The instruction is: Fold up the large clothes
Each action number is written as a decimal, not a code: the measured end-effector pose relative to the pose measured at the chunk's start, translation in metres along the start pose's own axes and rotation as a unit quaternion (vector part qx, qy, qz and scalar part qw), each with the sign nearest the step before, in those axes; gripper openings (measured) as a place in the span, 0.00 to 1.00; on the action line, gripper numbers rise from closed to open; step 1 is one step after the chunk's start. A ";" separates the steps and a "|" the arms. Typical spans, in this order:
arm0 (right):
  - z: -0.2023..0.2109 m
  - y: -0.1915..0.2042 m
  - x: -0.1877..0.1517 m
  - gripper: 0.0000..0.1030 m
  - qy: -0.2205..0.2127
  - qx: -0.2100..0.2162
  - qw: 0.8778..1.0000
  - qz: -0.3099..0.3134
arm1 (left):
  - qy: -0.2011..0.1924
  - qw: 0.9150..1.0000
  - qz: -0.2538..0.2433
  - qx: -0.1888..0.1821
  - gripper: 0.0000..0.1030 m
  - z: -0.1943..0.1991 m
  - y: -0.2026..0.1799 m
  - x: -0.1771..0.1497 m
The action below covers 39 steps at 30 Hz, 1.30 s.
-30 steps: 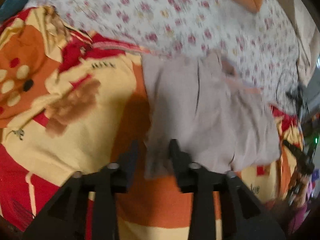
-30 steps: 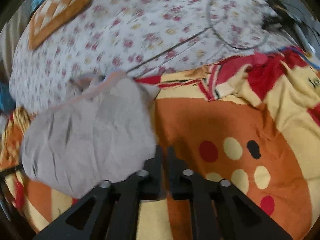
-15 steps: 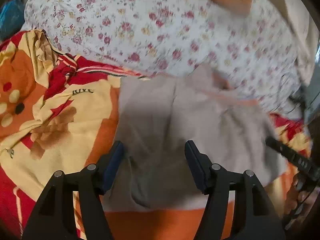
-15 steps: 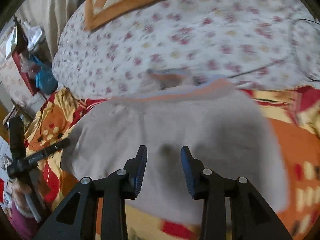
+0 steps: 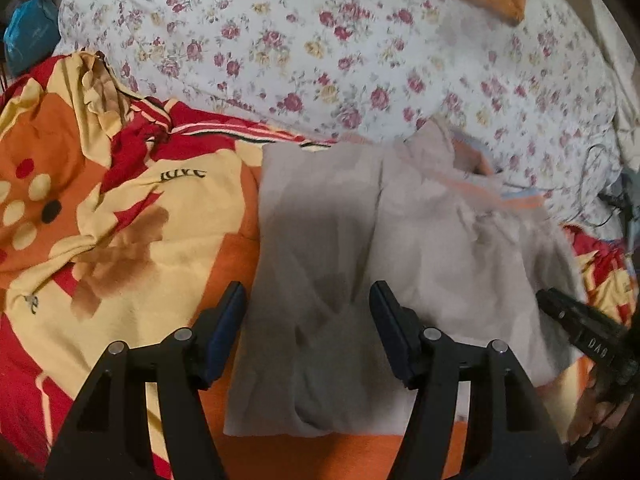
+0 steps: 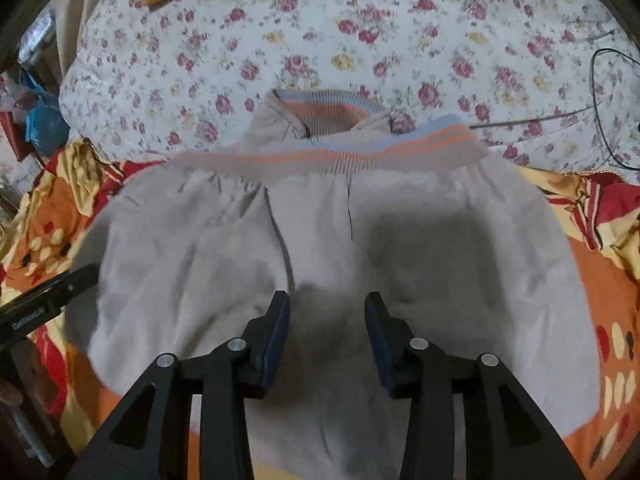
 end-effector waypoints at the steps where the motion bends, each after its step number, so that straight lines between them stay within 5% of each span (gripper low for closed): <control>1: 0.003 0.000 0.000 0.42 -0.002 0.005 1.000 -0.001 | -0.002 1.000 0.005 -0.006 0.63 0.002 0.001 0.000; 19: -0.023 0.038 -0.003 0.44 0.002 0.054 0.998 0.019 | 0.017 0.999 0.033 -0.018 0.69 -0.014 0.007 -0.003; 25: -0.033 0.040 0.000 0.44 0.025 0.033 0.998 0.041 | 0.033 0.999 0.038 -0.011 0.69 -0.023 0.010 -0.003; 30: -0.012 0.045 0.020 0.47 -0.011 0.040 0.998 0.046 | 0.024 0.999 0.040 -0.003 0.71 -0.022 0.011 0.001; 39: -0.066 0.062 0.027 0.48 0.019 -0.002 0.998 0.065 | 0.022 0.999 0.044 0.009 0.73 -0.026 0.016 0.003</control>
Point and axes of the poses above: each gripper's, at about its wrist camera, not at the fingertips, and z roughly against the way its jaws point, y to its left, x to its top, the point moved 1 cm from there along -z, roughly the way its jaws point, and after that the axes turned 4 degrees about -x, right-handed, at the moved point
